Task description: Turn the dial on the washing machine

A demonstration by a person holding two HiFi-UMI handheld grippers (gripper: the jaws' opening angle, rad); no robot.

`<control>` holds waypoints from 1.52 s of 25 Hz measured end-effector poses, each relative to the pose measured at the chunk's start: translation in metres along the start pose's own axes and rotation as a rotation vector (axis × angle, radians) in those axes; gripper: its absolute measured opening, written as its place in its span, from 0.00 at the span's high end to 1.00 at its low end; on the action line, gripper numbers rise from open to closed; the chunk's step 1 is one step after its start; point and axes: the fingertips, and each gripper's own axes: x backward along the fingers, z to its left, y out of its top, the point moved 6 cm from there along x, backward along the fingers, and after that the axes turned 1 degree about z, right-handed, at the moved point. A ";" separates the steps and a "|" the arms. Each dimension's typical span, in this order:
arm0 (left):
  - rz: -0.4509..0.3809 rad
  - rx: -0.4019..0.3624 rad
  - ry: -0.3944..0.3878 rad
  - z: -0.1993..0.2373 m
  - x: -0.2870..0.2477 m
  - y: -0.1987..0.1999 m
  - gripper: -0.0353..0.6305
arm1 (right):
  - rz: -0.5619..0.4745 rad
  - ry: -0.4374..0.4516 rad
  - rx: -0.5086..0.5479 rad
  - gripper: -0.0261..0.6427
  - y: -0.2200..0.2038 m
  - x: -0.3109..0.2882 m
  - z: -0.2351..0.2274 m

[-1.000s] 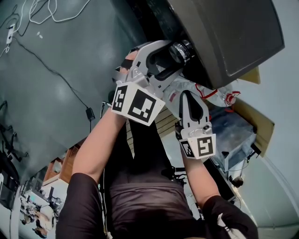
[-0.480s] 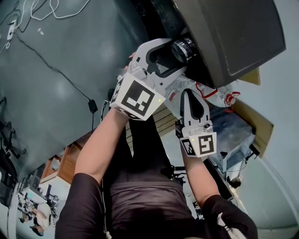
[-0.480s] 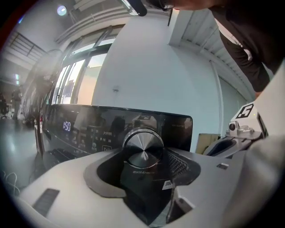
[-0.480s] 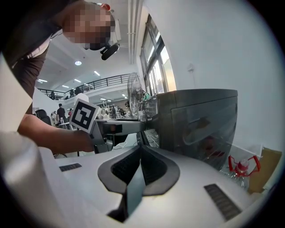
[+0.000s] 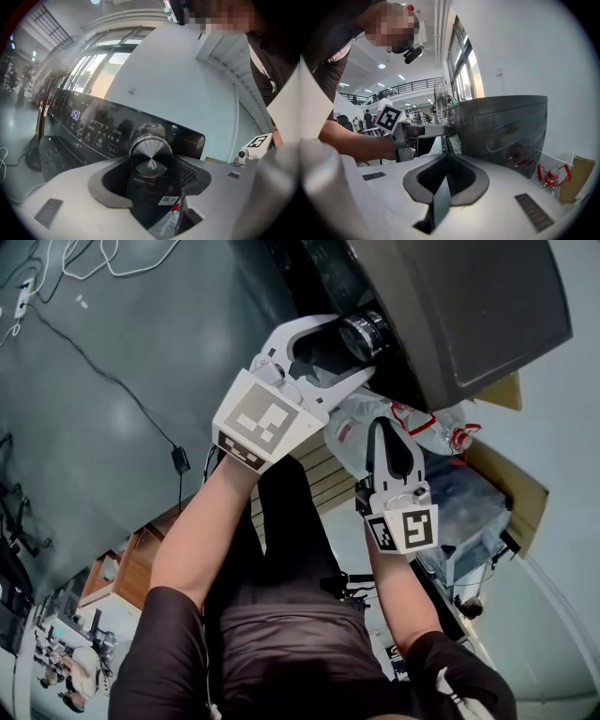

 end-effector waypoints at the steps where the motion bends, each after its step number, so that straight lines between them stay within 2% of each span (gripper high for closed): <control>1: -0.010 0.029 -0.002 0.001 0.000 0.000 0.52 | 0.000 0.002 0.000 0.92 0.000 0.000 0.001; 8: -0.055 0.212 -0.029 0.001 0.001 -0.003 0.52 | -0.002 -0.001 -0.003 0.92 0.001 0.004 -0.001; 13: -0.073 0.286 -0.038 0.003 0.002 -0.002 0.52 | 0.002 -0.006 -0.012 0.92 -0.001 0.005 -0.006; 20: -0.090 0.495 -0.062 0.004 0.001 -0.007 0.52 | 0.013 -0.003 -0.020 0.92 -0.009 0.003 -0.006; 23: -0.096 0.542 -0.061 0.004 0.002 -0.006 0.52 | 0.010 -0.003 -0.022 0.92 -0.008 0.003 -0.006; 29: -0.124 0.573 -0.079 0.005 0.001 -0.009 0.52 | 0.006 -0.007 -0.022 0.92 -0.006 0.001 -0.009; 38: -0.168 0.445 -0.081 0.003 0.005 -0.013 0.52 | 0.015 0.000 -0.019 0.92 -0.010 -0.006 -0.009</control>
